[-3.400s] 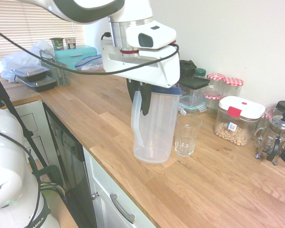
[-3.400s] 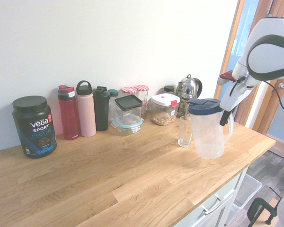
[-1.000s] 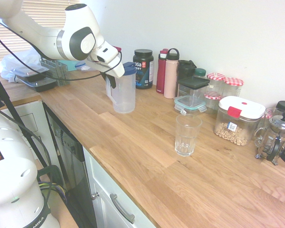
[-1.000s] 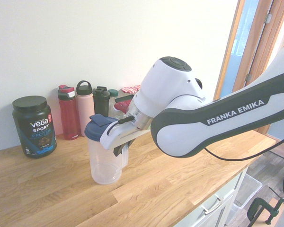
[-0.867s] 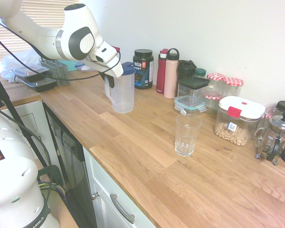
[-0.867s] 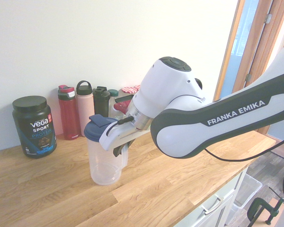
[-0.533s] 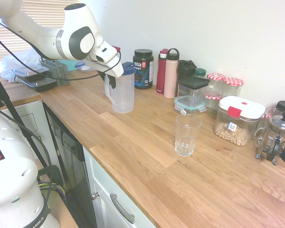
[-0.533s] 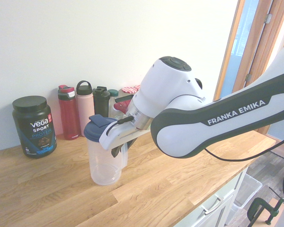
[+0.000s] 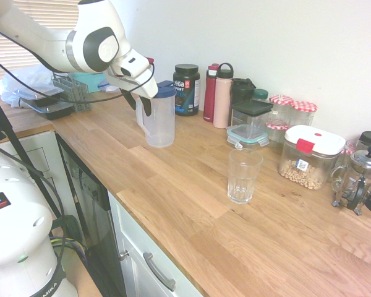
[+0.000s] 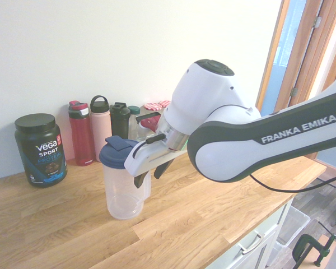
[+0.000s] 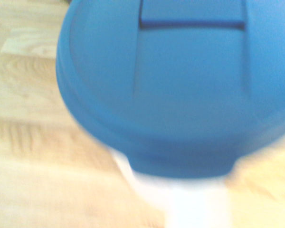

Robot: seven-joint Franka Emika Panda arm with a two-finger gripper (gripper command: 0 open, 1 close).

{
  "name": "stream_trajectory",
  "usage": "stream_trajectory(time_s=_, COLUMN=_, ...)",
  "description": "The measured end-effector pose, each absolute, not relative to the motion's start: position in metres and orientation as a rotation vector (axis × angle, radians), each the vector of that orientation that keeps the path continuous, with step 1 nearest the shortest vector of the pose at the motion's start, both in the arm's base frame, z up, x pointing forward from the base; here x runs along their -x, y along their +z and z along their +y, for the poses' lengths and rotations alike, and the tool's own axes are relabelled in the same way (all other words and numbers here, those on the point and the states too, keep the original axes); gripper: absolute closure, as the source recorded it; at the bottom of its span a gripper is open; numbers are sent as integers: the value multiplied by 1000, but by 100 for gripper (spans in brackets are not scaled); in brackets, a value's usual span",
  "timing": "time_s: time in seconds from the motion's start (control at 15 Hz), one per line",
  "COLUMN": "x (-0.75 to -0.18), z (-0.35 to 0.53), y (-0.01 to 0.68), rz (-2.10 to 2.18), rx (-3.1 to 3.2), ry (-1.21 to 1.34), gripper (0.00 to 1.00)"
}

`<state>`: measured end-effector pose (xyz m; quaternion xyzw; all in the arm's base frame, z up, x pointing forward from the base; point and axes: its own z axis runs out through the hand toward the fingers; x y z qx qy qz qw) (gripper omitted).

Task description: Pour me some water

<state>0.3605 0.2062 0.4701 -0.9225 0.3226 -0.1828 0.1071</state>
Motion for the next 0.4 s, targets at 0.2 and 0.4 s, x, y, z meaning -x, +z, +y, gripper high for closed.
stream_trajectory(time_s=0.2, x=-334, z=169, y=488, rz=1010, rx=2784, ry=-433, gripper=0)
stream_trajectory(time_s=0.4, x=-330, z=117, y=487, rz=1121, rx=2814, ry=-293, gripper=0)
